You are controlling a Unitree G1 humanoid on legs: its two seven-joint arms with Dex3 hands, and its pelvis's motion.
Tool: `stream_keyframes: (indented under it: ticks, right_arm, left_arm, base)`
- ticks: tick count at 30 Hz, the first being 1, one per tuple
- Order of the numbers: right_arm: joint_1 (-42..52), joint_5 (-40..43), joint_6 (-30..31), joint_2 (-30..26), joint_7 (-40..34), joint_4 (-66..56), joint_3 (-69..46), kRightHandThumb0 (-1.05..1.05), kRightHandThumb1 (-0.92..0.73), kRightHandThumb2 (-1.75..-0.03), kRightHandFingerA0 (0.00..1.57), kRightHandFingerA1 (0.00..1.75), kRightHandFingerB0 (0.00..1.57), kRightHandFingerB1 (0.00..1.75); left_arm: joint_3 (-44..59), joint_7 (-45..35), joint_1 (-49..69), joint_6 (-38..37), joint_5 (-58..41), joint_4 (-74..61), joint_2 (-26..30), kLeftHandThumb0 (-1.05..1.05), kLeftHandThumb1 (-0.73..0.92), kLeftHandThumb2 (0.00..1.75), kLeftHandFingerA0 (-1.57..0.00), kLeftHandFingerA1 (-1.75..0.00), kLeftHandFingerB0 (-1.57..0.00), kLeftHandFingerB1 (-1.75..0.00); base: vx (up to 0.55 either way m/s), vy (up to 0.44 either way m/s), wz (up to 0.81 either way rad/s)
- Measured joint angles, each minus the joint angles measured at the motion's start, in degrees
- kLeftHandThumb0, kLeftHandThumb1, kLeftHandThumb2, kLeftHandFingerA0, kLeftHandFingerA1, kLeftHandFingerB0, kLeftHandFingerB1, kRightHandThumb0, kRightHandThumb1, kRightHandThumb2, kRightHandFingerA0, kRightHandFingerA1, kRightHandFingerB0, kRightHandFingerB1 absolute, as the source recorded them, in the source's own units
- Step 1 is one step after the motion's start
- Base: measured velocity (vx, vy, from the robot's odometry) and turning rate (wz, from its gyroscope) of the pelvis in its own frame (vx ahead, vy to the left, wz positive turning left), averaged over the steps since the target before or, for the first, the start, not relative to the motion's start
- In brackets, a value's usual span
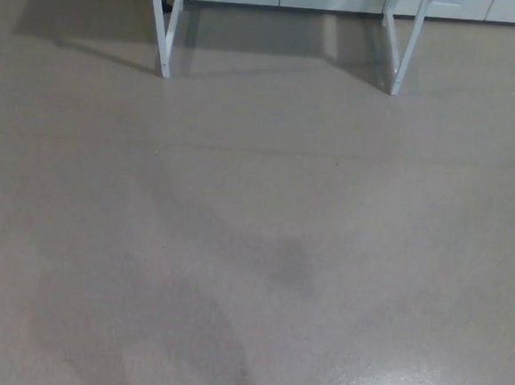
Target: The robot walk towards a table in front and pick up a black pencil case on the left hand side and put the pencil case into a small container on the right hand side
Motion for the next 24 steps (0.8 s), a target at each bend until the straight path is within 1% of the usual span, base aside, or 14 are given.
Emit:
stream_keyframes:
  ticks: [3, 6, 7, 9, 11, 12, 15, 16, 18, 21, 22, 23, 24]
  right_arm:
    - [0.23, 0.09, -0.6, 0.0, 0.0, 0.06, 0.02, -0.36, -0.52, -0.56, 0.45, 0.4, 0.38, 0.35]
    - [0.29, 0.13, -1.3, 0.0, 0.0, 0.96, 0.04, -0.34, -0.52, -0.56, 0.45, 0.41, 0.38, 0.36]
    - [0.23, 0.13, -1.57, 0.0, 0.0, 1.47, 0.07, -0.41, -0.44, -0.69, 0.38, 0.48, 0.33, 0.44]
    - [0.23, 0.16, -1.83, 0.0, 0.0, 1.85, 0.09, -0.41, -0.44, -0.68, 0.37, 0.47, 0.34, 0.43]
    - [0.26, 0.24, -2.27, 0.0, 0.05, 2.4, 0.09, -0.4, -0.45, -0.68, 0.37, 0.47, 0.34, 0.43]
    - [0.31, 0.24, -2.31, 0.0, 0.06, 2.41, 0.09, -0.34, -0.54, -0.56, 0.42, 0.4, 0.36, 0.35]
    - [0.9, 0.25, -2.72, 0.03, 0.11, 2.41, 0.16, -0.32, -0.54, -0.56, 0.42, 0.39, 0.36, 0.34]
    - [1.04, 0.25, -2.75, 0.03, 0.11, 2.46, 0.2, -0.31, -0.54, -0.55, 0.44, 0.4, 0.37, 0.35]
    - [1.76, 0.23, -2.85, 0.0, 0.08, 2.66, 0.26, -0.32, -0.54, -0.56, 0.44, 0.4, 0.37, 0.34]
    - [2.4, 0.26, -3.24, -0.21, -0.01, 2.48, 0.25, -0.32, -0.54, -0.57, 0.4, 0.39, 0.37, 0.35]
    - [2.54, 0.25, -3.32, -0.21, -0.01, 2.48, 0.26, -0.39, -0.47, -0.67, 0.35, 0.45, 0.35, 0.43]
    - [2.61, 0.25, -3.35, -0.2, 0.0, 2.49, 0.3, -0.39, -0.47, -0.67, 0.35, 0.45, 0.35, 0.43]
    - [2.72, 0.27, -3.4, -0.21, 0.0, 2.52, 0.34, -0.32, -0.54, -0.56, 0.4, 0.39, 0.36, 0.35]
  left_arm:
    - [-0.06, -0.36, 0.13, -0.48, -0.28, 0.27, 0.04, -0.15, 0.57, 0.58, -0.26, -0.42, -0.19, -0.33]
    - [-0.57, -0.74, 0.58, -1.0, -0.45, 0.23, 0.27, -0.15, 0.57, 0.6, -0.28, -0.44, -0.19, -0.34]
    - [-0.73, -0.79, 0.8, -1.18, -0.49, 0.15, 0.32, -0.14, 0.58, 0.59, -0.27, -0.43, -0.2, -0.34]
    - [-0.96, -0.83, 1.04, -1.4, -0.53, 0.11, 0.36, -0.09, 0.59, 0.59, -0.24, -0.43, -0.17, -0.33]
    - [-1.04, -1.15, 1.38, -1.65, -0.75, 0.05, 0.36, -0.1, 0.59, 0.58, -0.27, -0.42, -0.19, -0.33]
    - [-1.01, -1.21, 1.41, -1.65, -0.8, 0.04, 0.37, -0.1, 0.6, 0.58, -0.27, -0.42, -0.19, -0.33]
    - [-1.11, -1.38, 2.07, -1.72, -0.89, 0.09, 0.49, -0.13, 0.57, 0.58, -0.29, -0.43, -0.2, -0.34]
    - [-1.16, -1.35, 2.2, -1.87, -0.87, 0.03, 0.6, -0.13, 0.6, 0.59, -0.28, -0.43, -0.17, -0.33]
    - [-1.47, -1.4, 2.07, -2.58, -0.83, 0.13, 0.89, -0.16, 0.59, 0.58, -0.27, -0.43, -0.18, -0.33]
    - [-2.19, -1.85, 2.35, -3.57, -0.69, 2.53, 0.9, -0.18, 0.59, 0.59, -0.25, -0.42, -0.18, -0.33]
    - [-2.46, -1.86, 2.38, -3.94, -0.64, 3.12, 0.96, -0.19, 0.59, 0.59, -0.24, -0.41, -0.17, -0.33]
    - [-2.64, -1.88, 2.38, -4.13, -0.61, 3.41, 1.02, -0.19, 0.59, 0.59, -0.24, -0.41, -0.17, -0.33]
    - [-3.07, -1.9, 2.41, -4.7, -0.51, 3.99, 1.17, -0.22, 0.59, 0.6, -0.24, -0.41, -0.17, -0.34]
  base:
    - [0.0, 0.0, 0.0]
    - [0.0, 0.0, 0.0]
    - [0.0, 0.0, 0.0]
    - [0.0, 0.0, 0.0]
    - [0.0, 0.0, 0.0]
    - [0.0, 0.0, 0.0]
    - [-0.02, -0.045, -0.04]
    - [-0.05, -0.028, 0.06]
    - [-0.07, -0.039, 0.38]
    - [0.01, 0.055, -0.07]
    - [0.04, 0.122, -0.03]
    - [0.01, 0.181, -0.03]
    - [0.1, 0.243, -0.17]
